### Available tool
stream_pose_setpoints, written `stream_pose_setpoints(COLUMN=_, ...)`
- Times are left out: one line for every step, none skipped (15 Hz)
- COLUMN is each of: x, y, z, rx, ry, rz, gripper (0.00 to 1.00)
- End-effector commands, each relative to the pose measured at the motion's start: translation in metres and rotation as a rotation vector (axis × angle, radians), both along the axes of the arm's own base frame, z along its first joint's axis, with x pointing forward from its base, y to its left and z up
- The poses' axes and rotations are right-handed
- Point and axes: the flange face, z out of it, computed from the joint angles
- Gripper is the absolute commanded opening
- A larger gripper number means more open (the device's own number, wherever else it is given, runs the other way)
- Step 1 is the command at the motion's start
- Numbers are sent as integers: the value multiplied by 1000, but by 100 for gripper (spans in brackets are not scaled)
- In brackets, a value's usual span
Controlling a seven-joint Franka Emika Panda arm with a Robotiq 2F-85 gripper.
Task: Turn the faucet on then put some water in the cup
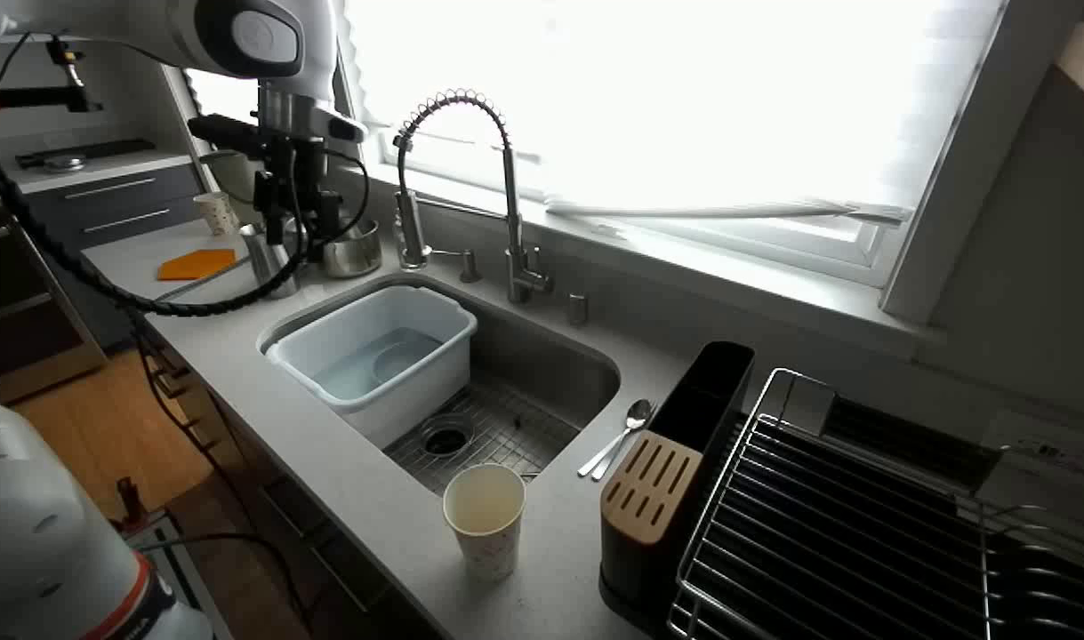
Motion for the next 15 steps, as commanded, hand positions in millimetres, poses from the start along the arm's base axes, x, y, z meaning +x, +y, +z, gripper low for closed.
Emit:
stream_pose_setpoints(x=0, y=0, z=1, rx=0, ry=1, rz=0, gripper=100)
stream_pose_setpoints(x=0, y=0, z=1, rx=0, ry=1, rz=0, gripper=100)
stream_pose_setpoints(x=0, y=0, z=1, rx=0, ry=1, rz=0, gripper=100)
stream_pose_setpoints(x=0, y=0, z=1, rx=0, ry=1, rz=0, gripper=100)
stream_pose_setpoints(x=5, y=-2, z=-1, rx=-41, ry=-18, rz=-2, gripper=100)
stream_pose_setpoints(x=18, y=-11, z=-1, rx=-80, ry=-51, rz=-25, gripper=100)
stream_pose_setpoints(x=27, y=-19, z=-1, rx=-126, ry=-80, rz=-27, gripper=100)
stream_pose_setpoints(x=37, y=-27, z=-2, rx=-166, ry=-113, rz=-23, gripper=100)
stream_pose_setpoints(x=49, y=-36, z=-3, rx=-215, ry=-160, rz=-2, gripper=100)
stream_pose_setpoints(x=61, y=-44, z=-2, rx=-253, ry=-212, rz=17, gripper=100)
stream_pose_setpoints(x=74, y=-53, z=-3, rx=-283, ry=-248, rz=32, gripper=100)
stream_pose_setpoints(x=85, y=-61, z=-6, rx=-307, ry=-286, rz=44, gripper=100)
stream_pose_setpoints(x=96, y=-71, z=-9, rx=-323, ry=-305, rz=56, gripper=100)
stream_pose_setpoints(x=108, y=-84, z=-10, rx=-310, ry=-321, rz=41, gripper=100)
stream_pose_setpoints(x=120, y=-97, z=-11, rx=-289, ry=-350, rz=37, gripper=100)
